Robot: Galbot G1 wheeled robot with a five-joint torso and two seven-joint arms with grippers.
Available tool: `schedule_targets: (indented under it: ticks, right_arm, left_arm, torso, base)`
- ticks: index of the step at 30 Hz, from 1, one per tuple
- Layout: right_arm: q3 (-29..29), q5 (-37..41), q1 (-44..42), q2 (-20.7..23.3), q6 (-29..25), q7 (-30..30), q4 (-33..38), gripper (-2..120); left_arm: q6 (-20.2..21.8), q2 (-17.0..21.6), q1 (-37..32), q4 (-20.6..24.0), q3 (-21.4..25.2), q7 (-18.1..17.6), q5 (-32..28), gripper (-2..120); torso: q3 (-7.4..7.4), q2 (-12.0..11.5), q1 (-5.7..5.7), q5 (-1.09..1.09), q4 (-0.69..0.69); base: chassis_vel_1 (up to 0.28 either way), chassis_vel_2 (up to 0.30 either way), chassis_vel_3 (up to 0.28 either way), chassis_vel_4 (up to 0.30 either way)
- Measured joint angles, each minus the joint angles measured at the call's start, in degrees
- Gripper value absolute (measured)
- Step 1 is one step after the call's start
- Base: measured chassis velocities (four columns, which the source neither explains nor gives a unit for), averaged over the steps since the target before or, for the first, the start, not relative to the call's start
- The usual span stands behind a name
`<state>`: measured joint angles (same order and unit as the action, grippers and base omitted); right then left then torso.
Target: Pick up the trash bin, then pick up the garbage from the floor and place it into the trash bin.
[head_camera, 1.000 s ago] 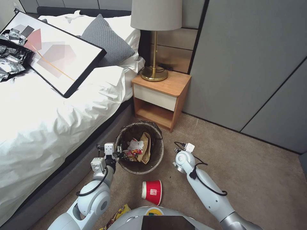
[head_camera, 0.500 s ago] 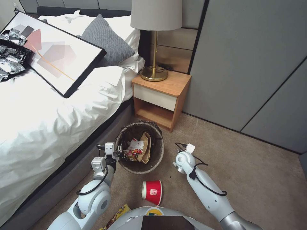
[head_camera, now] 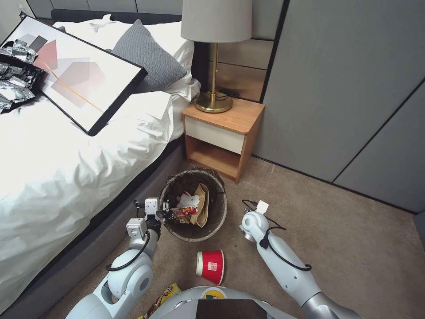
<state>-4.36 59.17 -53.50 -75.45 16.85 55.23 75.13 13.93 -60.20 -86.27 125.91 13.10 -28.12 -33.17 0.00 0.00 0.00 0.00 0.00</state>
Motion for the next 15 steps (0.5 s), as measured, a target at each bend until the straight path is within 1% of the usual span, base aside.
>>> schedule_targets:
  ticks: [12, 15]
  right_arm:
    - [0.31, -0.81, 0.29, -0.64, -0.02, -0.56, -2.11, 84]
    - [0.34, -0.93, 0.40, -0.76, -0.05, -0.65, -2.51, 82]
  left_arm:
    - [-0.06, 0.00, 0.03, 0.04, 0.06, 0.00, 0.05, 0]
    - [-0.10, 0.02, 0.07, 0.04, 0.07, 0.00, 0.05, 0]
  torso:
    - [0.00, 0.00, 0.00, 0.00, 0.00]
    - [0.00, 0.00, 0.00, 0.00, 0.00]
  base:
    - [0.000, 0.000, 0.000, 0.000]
    - [0.000, 0.000, 0.000, 0.000]
